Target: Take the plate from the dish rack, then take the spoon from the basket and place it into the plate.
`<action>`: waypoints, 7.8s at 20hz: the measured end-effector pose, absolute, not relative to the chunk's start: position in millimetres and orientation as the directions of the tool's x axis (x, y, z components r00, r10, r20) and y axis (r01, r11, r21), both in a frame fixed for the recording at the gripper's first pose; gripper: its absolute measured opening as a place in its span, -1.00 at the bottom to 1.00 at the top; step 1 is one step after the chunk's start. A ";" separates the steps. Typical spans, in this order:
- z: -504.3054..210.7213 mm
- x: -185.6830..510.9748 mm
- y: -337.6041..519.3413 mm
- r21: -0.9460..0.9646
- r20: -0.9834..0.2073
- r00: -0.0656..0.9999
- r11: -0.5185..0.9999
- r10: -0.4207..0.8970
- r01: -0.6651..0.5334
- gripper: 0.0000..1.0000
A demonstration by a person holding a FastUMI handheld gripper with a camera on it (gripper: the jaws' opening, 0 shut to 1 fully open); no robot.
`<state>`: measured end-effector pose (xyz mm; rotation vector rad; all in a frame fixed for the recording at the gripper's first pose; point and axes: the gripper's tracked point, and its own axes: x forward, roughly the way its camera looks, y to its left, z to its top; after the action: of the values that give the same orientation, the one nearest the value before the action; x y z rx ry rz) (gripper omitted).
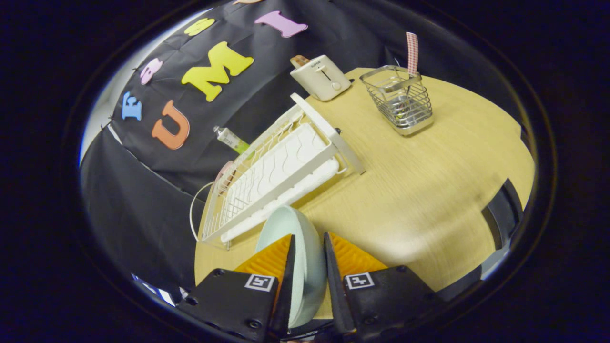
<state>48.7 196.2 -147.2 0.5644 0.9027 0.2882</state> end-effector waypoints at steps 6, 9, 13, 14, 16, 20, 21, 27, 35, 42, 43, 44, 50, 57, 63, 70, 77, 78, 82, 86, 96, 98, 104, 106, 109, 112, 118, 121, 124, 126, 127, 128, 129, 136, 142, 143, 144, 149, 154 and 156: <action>-136.6 50.0 194.3 0.540 -0.627 0.634 0.839 0.452 -0.064 -0.13; -127.1 46.5 191.3 0.501 -0.603 0.668 0.859 0.435 -0.108 -0.02; -109.5 49.2 178.2 0.410 -0.551 0.741 0.898 0.383 -0.160 0.03; -104.3 48.6 174.8 0.384 -0.531 0.760 0.906 0.375 -0.179 0.03; -94.0 48.0 163.4 0.308 -0.487 0.804 0.928 0.341 -0.208 0.23; -71.4 55.2 124.6 0.144 -0.383 0.894 0.971 0.233 -0.191 0.43; -66.7 55.9 113.0 0.111 -0.360 0.910 0.978 0.205 -0.176 0.53; -55.7 70.5 47.5 -0.042 -0.274 0.959 0.995 0.078 -0.092 0.96; -64.2 132.2 -3.8 -0.027 -0.244 0.969 0.998 0.050 -0.059 0.98; -77.0 190.7 -22.5 0.102 -0.259 0.961 0.992 0.099 -0.075 0.75; -80.2 196.0 -22.8 0.110 -0.263 0.959 0.991 0.107 -0.080 0.63; -82.6 201.9 -24.2 0.116 -0.266 0.958 0.990 0.107 -0.078 0.58; -86.9 223.4 -22.5 0.141 -0.276 0.954 0.987 0.118 -0.082 0.00; -79.6 221.8 -3.9 0.209 -0.276 0.935 0.964 0.221 -0.165 -0.66; -63.2 229.6 5.8 0.185 -0.285 0.932 0.967 0.224 -0.176 -0.84; 0.0 217.1 -11.4 0.078 -0.198 0.971 0.989 0.138 -0.124 -0.84; 49.3 160.0 24.4 0.077 -0.142 0.966 0.976 0.214 -0.205 -0.84; 52.7 150.8 32.8 0.085 -0.146 0.960 0.970 0.238 -0.228 -0.84; 50.3 117.3 75.7 0.112 -0.177 0.931 0.946 0.320 -0.304 -0.84; 28.5 90.8 125.3 0.117 -0.219 0.890 0.916 0.400 -0.383 -0.84; -40.6 37.4 219.1 0.115 -0.325 0.797 0.858 0.509 -0.501 -0.84; -54.2 35.4 231.3 0.114 -0.351 0.781 0.852 0.516 -0.511 -0.84; -78.5 29.1 259.5 0.115 -0.379 0.757 0.838 0.533 -0.533 -0.84; -80.8 29.2 264.8 0.122 -0.382 0.752 0.836 0.538 -0.536 -0.84; -84.4 28.9 268.1 0.126 -0.389 0.748 0.836 0.538 -0.535 -0.82; -88.6 32.3 267.7 0.069 -0.398 0.759 0.842 0.515 -0.535 -0.79; -89.7 33.3 271.4 0.063 -0.408 0.756 0.842 0.512 -0.536 -0.71; -88.7 38.8 262.9 0.019 -0.402 0.784 0.860 0.474 -0.510 -0.58; -82.7 45.1 258.1 0.003 -0.386 0.806 0.874 0.449 -0.486 -0.36; -77.8 48.4 251.8 -0.017 -0.370 0.825 0.885 0.427 -0.465 0.07; -74.2 49.6 248.2 -0.030 -0.359 0.837 0.891 0.413 -0.453 0.23; -70.6 52.0 245.1 -0.044 -0.344 0.850 0.897 0.399 -0.439 0.29; -68.0 52.5 242.4 -0.057 -0.330 0.860 0.901 0.389 -0.430 0.42; -40.8 50.5 229.0 -0.084 -0.214 0.916 0.928 0.340 -0.364 1.00; -23.8 39.9 203.7 -0.076 -0.089 0.960 0.960 0.264 -0.271 1.00; -20.0 37.5 200.3 -0.070 -0.071 0.963 0.962 0.260 -0.264 1.00; -17.1 36.5 196.4 -0.065 -0.055 0.966 0.965 0.252 -0.255 1.00; -6.1 22.5 191.6 -0.061 -0.013 0.972 0.970 0.235 -0.235 1.00; -1.9 7.6 200.8 -0.047 0.006 0.970 0.969 0.243 -0.242 1.00; -6.3 4.9 203.4 -0.035 -0.005 0.968 0.968 0.249 -0.249 1.00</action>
<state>4.9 203.4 -6.3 -0.0352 0.0005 0.2521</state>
